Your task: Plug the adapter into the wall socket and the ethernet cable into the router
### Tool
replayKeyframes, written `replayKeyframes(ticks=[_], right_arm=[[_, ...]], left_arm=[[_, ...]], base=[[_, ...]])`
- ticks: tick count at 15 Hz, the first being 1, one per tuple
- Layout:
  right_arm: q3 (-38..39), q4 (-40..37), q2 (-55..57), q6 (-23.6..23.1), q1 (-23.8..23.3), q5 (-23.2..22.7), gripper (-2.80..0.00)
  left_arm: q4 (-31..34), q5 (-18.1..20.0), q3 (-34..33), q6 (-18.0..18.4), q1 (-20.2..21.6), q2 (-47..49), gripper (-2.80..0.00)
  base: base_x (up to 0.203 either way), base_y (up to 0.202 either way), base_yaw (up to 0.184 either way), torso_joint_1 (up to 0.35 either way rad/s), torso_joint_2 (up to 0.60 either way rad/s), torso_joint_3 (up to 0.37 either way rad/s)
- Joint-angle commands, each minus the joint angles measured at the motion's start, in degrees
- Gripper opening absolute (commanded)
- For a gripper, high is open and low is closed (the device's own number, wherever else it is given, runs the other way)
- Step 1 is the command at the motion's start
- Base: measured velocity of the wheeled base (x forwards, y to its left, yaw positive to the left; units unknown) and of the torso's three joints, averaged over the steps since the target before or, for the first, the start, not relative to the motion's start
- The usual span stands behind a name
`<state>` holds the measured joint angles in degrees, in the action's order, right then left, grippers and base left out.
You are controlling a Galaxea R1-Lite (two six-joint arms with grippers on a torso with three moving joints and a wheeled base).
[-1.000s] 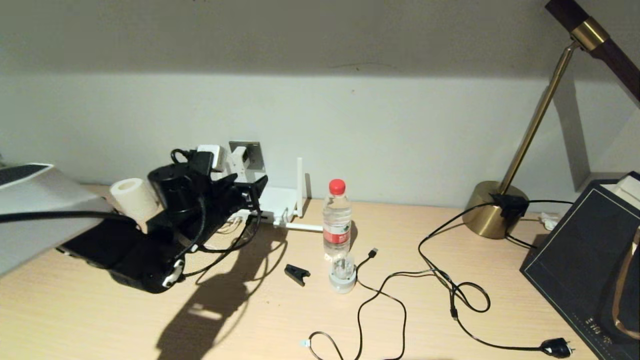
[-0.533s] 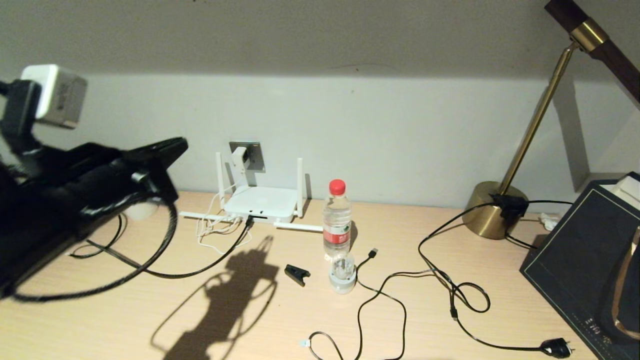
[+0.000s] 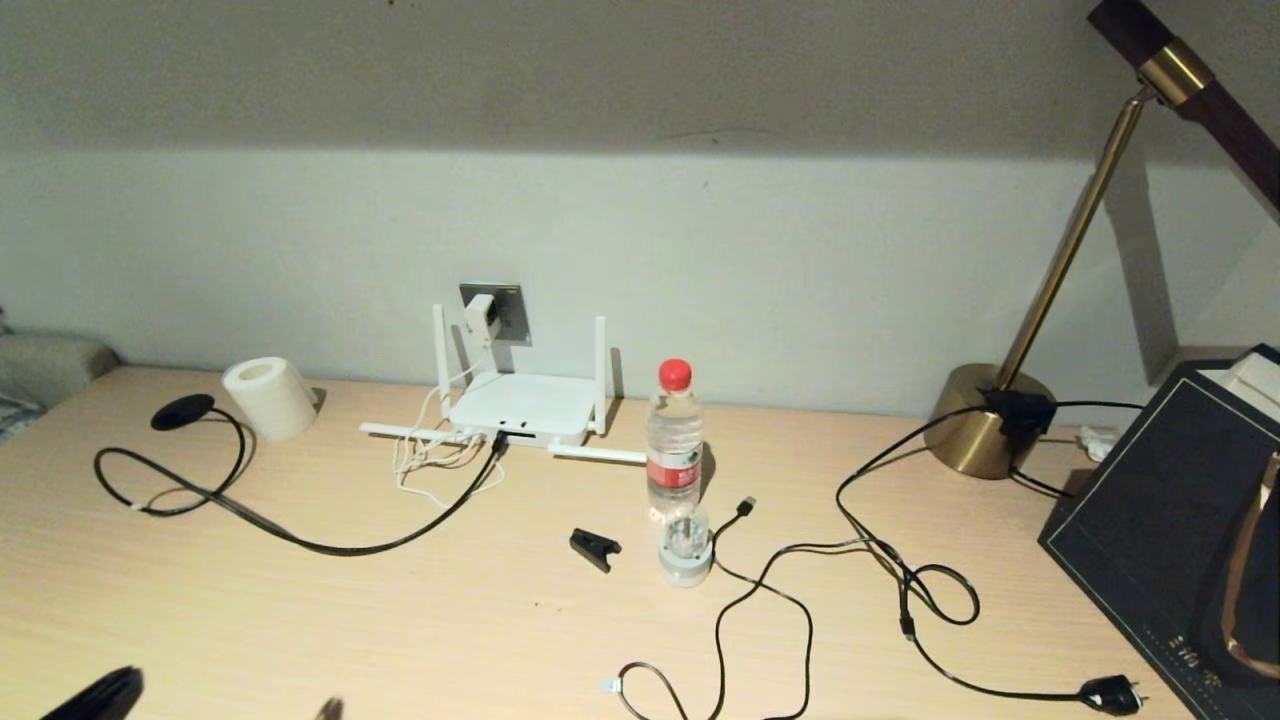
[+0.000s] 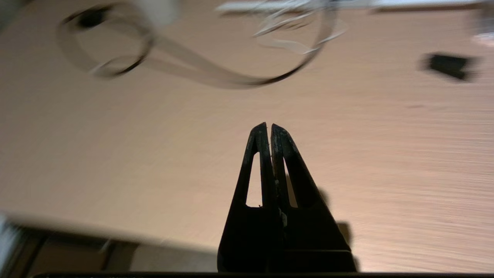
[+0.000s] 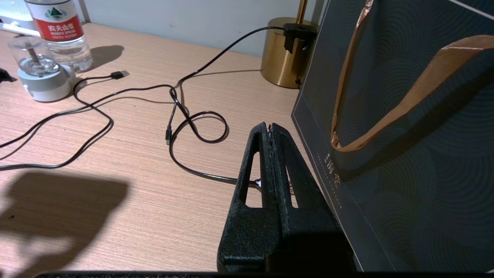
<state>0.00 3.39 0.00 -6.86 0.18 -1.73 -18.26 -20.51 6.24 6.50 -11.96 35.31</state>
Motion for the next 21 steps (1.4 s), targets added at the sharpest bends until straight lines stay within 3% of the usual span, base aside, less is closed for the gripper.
replayKeyframes(ticks=[1, 3, 4, 5, 8, 9, 11, 15, 20, 21], right_arm=[[1.3, 0.0, 0.1, -0.1, 0.1, -0.1, -2.8], [1.4, 0.0, 0.1, -0.2, 0.0, 0.0, -2.8], [1.3, 0.1, 0.1, -0.3, 0.0, -0.1, -2.8], [1.5, 0.1, 0.1, -0.9, 0.0, -0.4, -2.8], [1.6, 0.1, 0.1, -0.1, 0.0, -0.1, -2.8], [1.6, 0.1, 0.1, 0.0, 0.0, -0.1, -2.8], [1.7, 0.3, 0.1, -0.1, 0.0, -0.1, -2.8], [1.7, 1.1, 0.1, 1.2, 0.0, -0.1, -2.8], [1.8, 1.2, 0.1, 2.6, 0.0, 0.1, -2.8], [1.8, 1.2, 0.1, 2.7, 0.0, 0.1, -2.8]], left_arm=[[4.3, 5.1, -3.4, 0.8, 14.4, -11.9, -2.8], [10.9, 21.7, -5.2, 0.6, 18.6, -17.5, -2.8], [14.0, 24.7, -6.2, 0.6, 17.7, -18.4, -2.8], [16.6, 24.3, -6.7, 0.5, 16.1, -18.8, -2.8], [16.5, 23.6, -6.9, -0.1, 6.1, -17.4, -2.8], [16.5, 23.4, -7.0, -0.3, 4.9, -18.9, -2.8], [16.4, 21.5, -7.0, -2.3, 4.5, -19.0, -2.8], [16.8, 21.3, -6.9, -2.3, 9.1, -20.6, -2.8], [16.3, 23.3, -7.0, 0.0, 11.4, -36.3, -2.8], [16.3, 23.0, -7.0, -2.9, 11.6, -35.7, -2.8]], base=[[0.0, 0.0, 0.0, 0.0, 0.0, 0.0], [0.0, 0.0, 0.0, 0.0, 0.0, 0.0], [0.0, 0.0, 0.0, 0.0, 0.0, 0.0], [0.0, 0.0, 0.0, 0.0, 0.0, 0.0], [0.0, 0.0, 0.0, 0.0, 0.0, 0.0], [0.0, 0.0, 0.0, 0.0, 0.0, 0.0], [0.0, 0.0, 0.0, 0.0, 0.0, 0.0], [0.0, 0.0, 0.0, 0.0, 0.0, 0.0], [0.0, 0.0, 0.0, 0.0, 0.0, 0.0], [0.0, 0.0, 0.0, 0.0, 0.0, 0.0]])
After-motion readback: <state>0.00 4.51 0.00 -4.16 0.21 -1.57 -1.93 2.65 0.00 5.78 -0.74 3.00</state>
